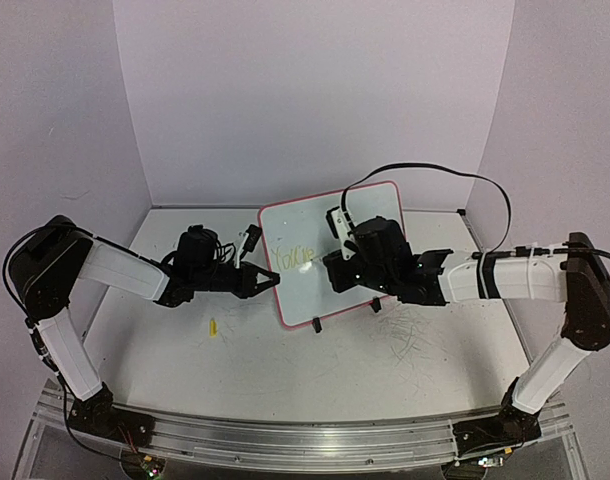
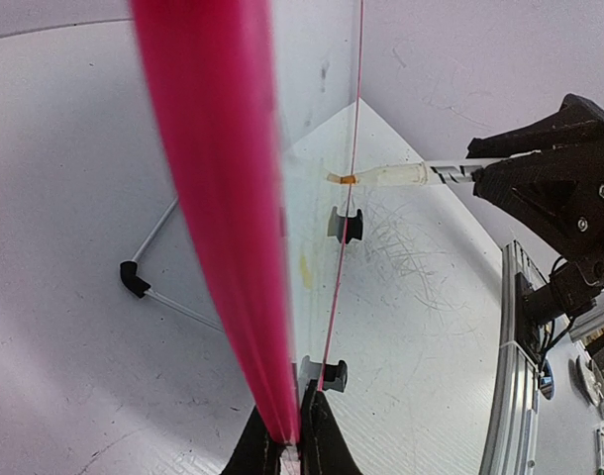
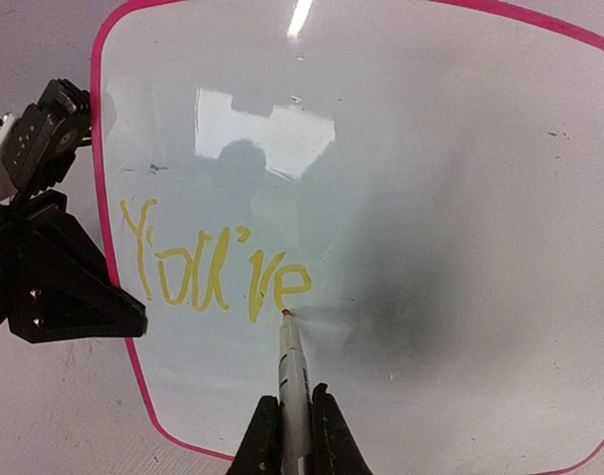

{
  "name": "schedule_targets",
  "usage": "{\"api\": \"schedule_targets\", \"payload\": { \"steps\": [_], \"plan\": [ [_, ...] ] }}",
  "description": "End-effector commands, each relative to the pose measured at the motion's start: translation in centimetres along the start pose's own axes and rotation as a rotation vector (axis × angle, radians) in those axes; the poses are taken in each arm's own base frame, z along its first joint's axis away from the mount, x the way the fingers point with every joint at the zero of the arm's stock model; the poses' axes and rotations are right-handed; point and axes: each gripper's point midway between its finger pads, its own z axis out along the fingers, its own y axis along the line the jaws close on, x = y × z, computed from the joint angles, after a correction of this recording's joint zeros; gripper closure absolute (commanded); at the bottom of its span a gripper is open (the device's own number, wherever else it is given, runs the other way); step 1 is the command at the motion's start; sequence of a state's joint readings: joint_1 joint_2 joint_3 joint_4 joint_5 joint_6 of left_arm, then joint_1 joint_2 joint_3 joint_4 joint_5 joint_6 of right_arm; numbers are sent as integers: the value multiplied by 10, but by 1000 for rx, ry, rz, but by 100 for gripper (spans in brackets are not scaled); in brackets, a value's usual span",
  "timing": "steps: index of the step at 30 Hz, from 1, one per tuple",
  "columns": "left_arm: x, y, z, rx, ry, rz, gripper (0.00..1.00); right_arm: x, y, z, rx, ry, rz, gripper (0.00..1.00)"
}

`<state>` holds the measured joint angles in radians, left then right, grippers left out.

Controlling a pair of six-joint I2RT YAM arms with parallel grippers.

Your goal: Write a sentence on the whiteboard

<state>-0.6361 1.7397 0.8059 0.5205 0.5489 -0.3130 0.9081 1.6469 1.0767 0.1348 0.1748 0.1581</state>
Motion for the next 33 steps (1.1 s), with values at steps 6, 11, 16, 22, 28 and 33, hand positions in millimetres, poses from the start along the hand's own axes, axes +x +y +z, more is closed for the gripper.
{"api": "schedule_targets", "payload": {
  "steps": [6, 11, 16, 22, 28, 33],
  "plan": [
    [38, 15, 0, -80, 124, -10, 100, -17, -31, -13, 103, -40, 18, 100],
    [38, 16, 1, -82, 126, -11, 100, -56, -11, -47, -36, -117, 11, 100],
    [38, 17, 1, -86, 125, -8, 100, -68, -10, -75, -79, -200, -78, 100],
    [35, 17, -2, -99, 116, -5, 100, -68, -25, -76, -7, -204, -74, 100],
    [35, 17, -3, -112, 113, -4, 100, -58, -12, -64, -76, -170, -59, 100],
    [34, 18, -3, -124, 109, -7, 100, -49, -5, -54, -106, -138, -77, 100]
  ]
}}
